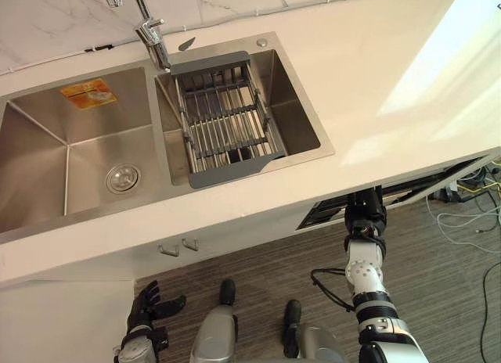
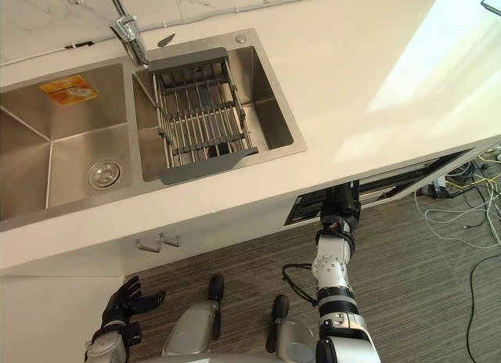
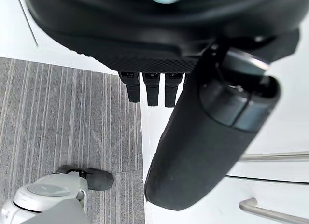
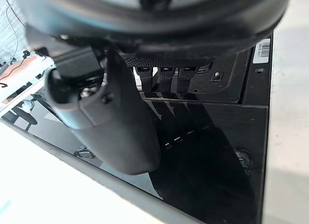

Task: Walk over to the sink, pick up the cup, carry it to the dishwasher, place the cup inside the dishwasher, then close the dishwasher door

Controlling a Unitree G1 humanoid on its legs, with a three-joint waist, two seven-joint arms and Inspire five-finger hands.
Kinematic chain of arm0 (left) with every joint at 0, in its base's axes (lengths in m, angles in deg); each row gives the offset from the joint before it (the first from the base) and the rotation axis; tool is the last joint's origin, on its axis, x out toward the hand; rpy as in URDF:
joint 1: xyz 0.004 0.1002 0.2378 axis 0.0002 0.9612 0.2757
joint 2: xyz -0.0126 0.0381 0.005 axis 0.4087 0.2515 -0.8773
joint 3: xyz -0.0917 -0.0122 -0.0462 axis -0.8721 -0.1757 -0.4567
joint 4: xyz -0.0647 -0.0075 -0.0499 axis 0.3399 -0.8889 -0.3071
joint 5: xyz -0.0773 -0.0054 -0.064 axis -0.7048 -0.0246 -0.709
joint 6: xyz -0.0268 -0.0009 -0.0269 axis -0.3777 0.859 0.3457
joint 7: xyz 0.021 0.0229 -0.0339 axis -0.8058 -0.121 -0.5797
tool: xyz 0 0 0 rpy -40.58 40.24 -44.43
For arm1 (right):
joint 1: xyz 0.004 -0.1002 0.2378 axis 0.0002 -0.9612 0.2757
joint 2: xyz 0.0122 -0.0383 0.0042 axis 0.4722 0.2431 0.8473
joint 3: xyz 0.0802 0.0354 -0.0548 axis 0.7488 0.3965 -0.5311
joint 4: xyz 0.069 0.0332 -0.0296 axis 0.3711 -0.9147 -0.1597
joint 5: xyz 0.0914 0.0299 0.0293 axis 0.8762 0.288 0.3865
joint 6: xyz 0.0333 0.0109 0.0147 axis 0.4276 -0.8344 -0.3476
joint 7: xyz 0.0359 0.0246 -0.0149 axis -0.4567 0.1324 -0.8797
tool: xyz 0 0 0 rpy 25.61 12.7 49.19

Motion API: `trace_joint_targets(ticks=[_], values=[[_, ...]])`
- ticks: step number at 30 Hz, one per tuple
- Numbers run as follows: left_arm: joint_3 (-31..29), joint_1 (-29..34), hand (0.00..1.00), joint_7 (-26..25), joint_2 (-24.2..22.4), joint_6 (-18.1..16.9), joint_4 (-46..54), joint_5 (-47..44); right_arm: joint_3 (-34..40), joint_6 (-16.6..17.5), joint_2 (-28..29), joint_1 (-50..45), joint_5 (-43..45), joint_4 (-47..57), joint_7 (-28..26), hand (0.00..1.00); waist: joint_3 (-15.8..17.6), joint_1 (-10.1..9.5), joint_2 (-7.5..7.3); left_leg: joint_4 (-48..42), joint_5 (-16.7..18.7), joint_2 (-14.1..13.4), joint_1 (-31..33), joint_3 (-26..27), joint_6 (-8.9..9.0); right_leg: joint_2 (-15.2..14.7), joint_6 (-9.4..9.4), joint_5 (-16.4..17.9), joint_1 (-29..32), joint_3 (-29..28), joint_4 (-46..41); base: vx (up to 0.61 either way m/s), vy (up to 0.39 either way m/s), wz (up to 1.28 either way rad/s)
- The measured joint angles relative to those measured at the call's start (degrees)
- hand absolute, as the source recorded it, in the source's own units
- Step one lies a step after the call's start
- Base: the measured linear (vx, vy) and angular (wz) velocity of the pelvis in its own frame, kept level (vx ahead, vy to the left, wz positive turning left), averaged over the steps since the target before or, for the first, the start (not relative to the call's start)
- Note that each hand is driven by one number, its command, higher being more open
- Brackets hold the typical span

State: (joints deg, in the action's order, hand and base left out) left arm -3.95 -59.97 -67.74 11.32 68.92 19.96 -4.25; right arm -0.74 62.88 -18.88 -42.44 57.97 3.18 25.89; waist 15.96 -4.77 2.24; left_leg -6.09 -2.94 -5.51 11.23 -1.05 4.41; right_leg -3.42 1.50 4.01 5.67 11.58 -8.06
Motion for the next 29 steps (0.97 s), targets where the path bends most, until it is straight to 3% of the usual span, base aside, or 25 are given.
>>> trace_joint_targets(ticks=[8,11,15,21,29], values=[[0.4,-0.1,0.9,0.0,0.1,0.0,0.4,0.0,-2.3,-1.4,-2.8,2.4,-5.9,-4.6,0.1,0.9,0.3,0.17,0.45,1.2,-0.9,-0.4,0.2,0.0,0.01,0.5,0.29,-1.1,0.6,-0.4,1.3,-0.04,-0.005,-0.04],[0.4,-0.2,0.9,0.0,0.3,0.0,0.2,-0.1,-7.2,-5.2,-9.5,-0.1,-15.1,-4.8,-0.6,0.9,0.4,1.03,0.65,1.6,-1.6,0.1,0.0,0.1,0.34,0.1,0.6,-1.4,0.6,-0.5,1.5,-0.01,0.022,0.01],[0.4,-0.6,0.9,0.0,0.6,0.0,0.2,-0.1,-7.9,-10.4,-16.0,-8.7,-29.5,-0.2,-6.5,0.9,0.4,1.29,0.68,3.7,-2.7,0.8,-1.7,-0.4,-0.14,-0.6,0.67,-1.4,-0.7,0.3,1.7,0.02,0.022,0.1],[0.0,0.0,0.9,0.1,1.9,0.0,0.4,-0.1,-3.3,-12.1,-16.8,-21.7,-44.0,1.5,-10.4,0.9,-1.2,2.59,0.55,6.9,-3.7,2.5,-4.0,-2.8,-0.61,-2.1,1.61,-0.1,-3.3,3.2,2.3,0.07,0.012,0.28],[-0.6,1.2,0.9,0.9,3.4,-0.1,0.4,-0.1,4.6,-12.9,-14.8,-25.2,-56.3,-13.0,-10.2,0.9,-4.2,3.44,-1.22,9.9,-4.3,3.9,-8.1,-2.6,-1.37,-3.2,2.62,0.7,-6.2,3.2,2.6,0.03,0.012,0.02]])
